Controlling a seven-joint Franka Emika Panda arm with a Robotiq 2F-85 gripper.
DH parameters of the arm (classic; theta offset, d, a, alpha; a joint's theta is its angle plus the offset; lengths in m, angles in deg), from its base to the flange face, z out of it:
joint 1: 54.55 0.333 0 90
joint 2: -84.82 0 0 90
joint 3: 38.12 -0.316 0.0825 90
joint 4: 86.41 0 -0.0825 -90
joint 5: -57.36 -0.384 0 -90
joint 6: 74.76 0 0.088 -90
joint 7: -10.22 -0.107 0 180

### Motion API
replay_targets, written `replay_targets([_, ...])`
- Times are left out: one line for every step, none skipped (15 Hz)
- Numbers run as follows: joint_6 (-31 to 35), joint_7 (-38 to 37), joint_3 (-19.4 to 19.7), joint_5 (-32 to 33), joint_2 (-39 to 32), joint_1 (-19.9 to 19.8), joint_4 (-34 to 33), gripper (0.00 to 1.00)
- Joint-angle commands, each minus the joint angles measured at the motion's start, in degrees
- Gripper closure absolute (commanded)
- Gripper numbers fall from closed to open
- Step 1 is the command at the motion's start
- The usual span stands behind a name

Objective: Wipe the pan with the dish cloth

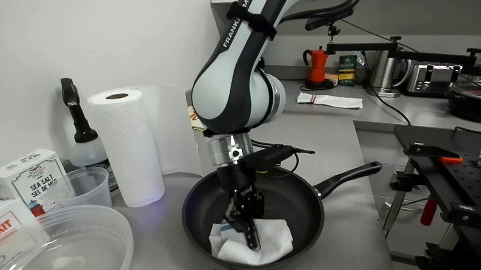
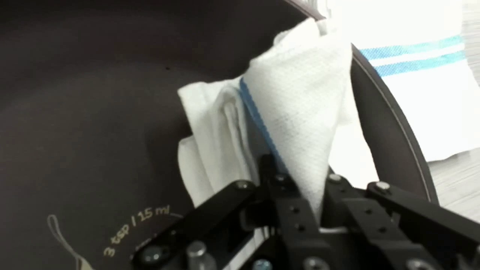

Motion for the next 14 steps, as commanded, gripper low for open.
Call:
replay_targets([-6.8, 6.6, -1.4, -3.5, 1.4, -4.3, -2.3, 0.97])
replay_targets([-8.9, 8.2, -1.6, -4.3, 2.5, -5.6, -2.5, 0.97])
replay_targets([-10.8, 9.6, -1.5, -5.0, 3.0, -6.6, -3.0, 0.97])
replay_targets([-12.7, 10.8, -1.4, -5.9, 4.1, -7.7, -3.1, 0.97])
replay_targets([-13.7, 11.9, -1.0, -6.7, 4.9, -8.4, -3.2, 0.97])
replay_targets([-14.7, 12.8, -0.6, -7.6, 6.0, -9.1, -3.0, 0.97])
replay_targets([-15.1, 13.4, -0.2, -8.2, 6.8, -9.6, -2.9, 0.97])
replay_targets([-15.2, 14.1, 0.3, -8.9, 7.9, -10.1, -2.4, 0.97])
replay_targets([-14.9, 14.5, 0.8, -9.4, 8.8, -10.3, -2.1, 0.97])
replay_targets([-13.8, 14.6, 1.6, -9.6, 10.0, -10.5, -1.5, 0.97])
replay_targets([-12.9, 14.6, 2.4, -9.6, 10.8, -10.4, -1.2, 0.97])
replay_targets([-10.9, 14.3, 3.6, -9.2, 11.6, -9.9, -0.7, 0.97])
replay_targets([-8.6, 13.7, 4.9, -8.6, 12.1, -9.2, -0.4, 0.97])
replay_targets([-5.0, 12.9, 6.5, -7.6, 12.3, -8.5, -0.2, 0.97])
